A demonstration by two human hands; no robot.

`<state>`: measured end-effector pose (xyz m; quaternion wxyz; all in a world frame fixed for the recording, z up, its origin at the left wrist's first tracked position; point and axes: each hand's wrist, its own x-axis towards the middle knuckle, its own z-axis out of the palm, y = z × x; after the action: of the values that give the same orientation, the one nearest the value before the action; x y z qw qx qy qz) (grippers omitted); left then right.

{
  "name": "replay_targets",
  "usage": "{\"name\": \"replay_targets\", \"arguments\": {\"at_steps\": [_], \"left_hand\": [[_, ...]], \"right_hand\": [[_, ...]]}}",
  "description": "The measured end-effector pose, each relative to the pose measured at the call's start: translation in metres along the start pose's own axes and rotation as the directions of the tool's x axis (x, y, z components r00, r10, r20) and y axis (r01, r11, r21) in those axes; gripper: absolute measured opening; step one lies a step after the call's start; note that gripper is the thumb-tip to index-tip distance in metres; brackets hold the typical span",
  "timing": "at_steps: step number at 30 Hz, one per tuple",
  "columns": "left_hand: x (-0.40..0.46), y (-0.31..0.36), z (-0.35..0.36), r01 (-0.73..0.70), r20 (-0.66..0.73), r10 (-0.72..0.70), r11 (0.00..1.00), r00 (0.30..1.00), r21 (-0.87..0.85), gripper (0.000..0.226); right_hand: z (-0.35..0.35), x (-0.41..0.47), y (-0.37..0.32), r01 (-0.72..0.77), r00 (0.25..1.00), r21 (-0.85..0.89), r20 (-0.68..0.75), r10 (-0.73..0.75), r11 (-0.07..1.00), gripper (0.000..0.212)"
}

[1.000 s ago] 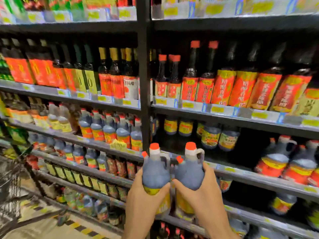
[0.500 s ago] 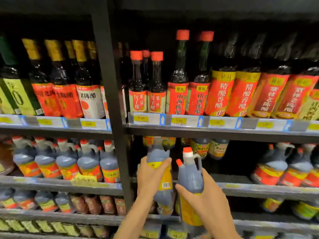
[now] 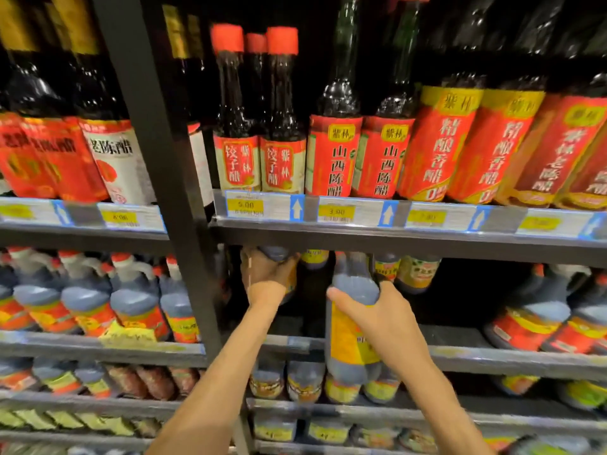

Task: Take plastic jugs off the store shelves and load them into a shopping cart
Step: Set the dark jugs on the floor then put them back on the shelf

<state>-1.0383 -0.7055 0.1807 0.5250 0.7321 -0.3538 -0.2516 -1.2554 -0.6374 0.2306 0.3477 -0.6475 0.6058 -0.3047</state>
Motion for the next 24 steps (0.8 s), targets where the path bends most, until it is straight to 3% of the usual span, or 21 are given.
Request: {"name": "replay_targets", "arguments": {"at_steps": [3,4,6,8,11,14,17,18,21,24], "left_hand": [[0.003,-0.010,0.002,-0.034,0.004,0.034,0.997,0.999,0.067,0.053],[0.005,-0.011,0.003,-0.075,-0.071,0.082,0.993,0.994,0.089,0.054],[0.005,-0.010,0.003,-0.133,-0.180,0.148,0.987,0.972,0.095,0.089],[0.006,-0.010,0.002,-0.138,-0.160,0.150,0.987,0.976,0.087,0.108],[0.013,-0.032,0.005,-0.177,-0.086,0.189,0.976,0.978,0.129,0.117],[0.017,-0.058,0.009,-0.159,-0.026,0.170,0.956,0.985,0.246,0.114],[0.018,-0.071,0.007,-0.121,0.009,0.124,0.948,0.992,0.294,0.104],[0.016,-0.071,0.005,-0.122,0.020,0.122,0.940,0.992,0.320,0.098],[0.018,-0.075,0.003,-0.157,-0.002,0.168,0.924,0.986,0.349,0.087],[0.019,-0.075,0.003,-0.154,-0.029,0.173,0.928,0.984,0.339,0.080]], "right_hand": [[0.002,0.021,-0.003,-0.017,0.999,0.029,-0.047,0.018,0.999,0.082],[0.004,0.029,-0.002,-0.023,0.999,0.056,-0.036,0.025,0.998,0.082],[0.010,0.039,-0.004,-0.040,0.999,0.118,-0.018,0.043,0.992,0.064],[0.016,0.052,-0.007,0.015,0.998,0.153,-0.067,-0.004,0.988,0.057],[0.036,0.073,-0.006,0.096,0.989,0.123,-0.127,-0.080,0.988,0.079],[0.059,0.092,0.002,0.242,0.950,0.058,-0.218,-0.224,0.969,0.075],[0.076,0.101,0.011,0.044,0.990,0.086,-0.140,-0.032,0.995,0.052],[0.081,0.103,0.010,0.030,0.990,0.104,-0.143,-0.015,0.994,0.054],[0.094,0.111,-0.001,0.183,0.945,0.196,-0.305,-0.117,0.963,0.096],[0.100,0.116,0.003,0.199,0.955,0.266,-0.267,-0.126,0.943,0.106]]}}
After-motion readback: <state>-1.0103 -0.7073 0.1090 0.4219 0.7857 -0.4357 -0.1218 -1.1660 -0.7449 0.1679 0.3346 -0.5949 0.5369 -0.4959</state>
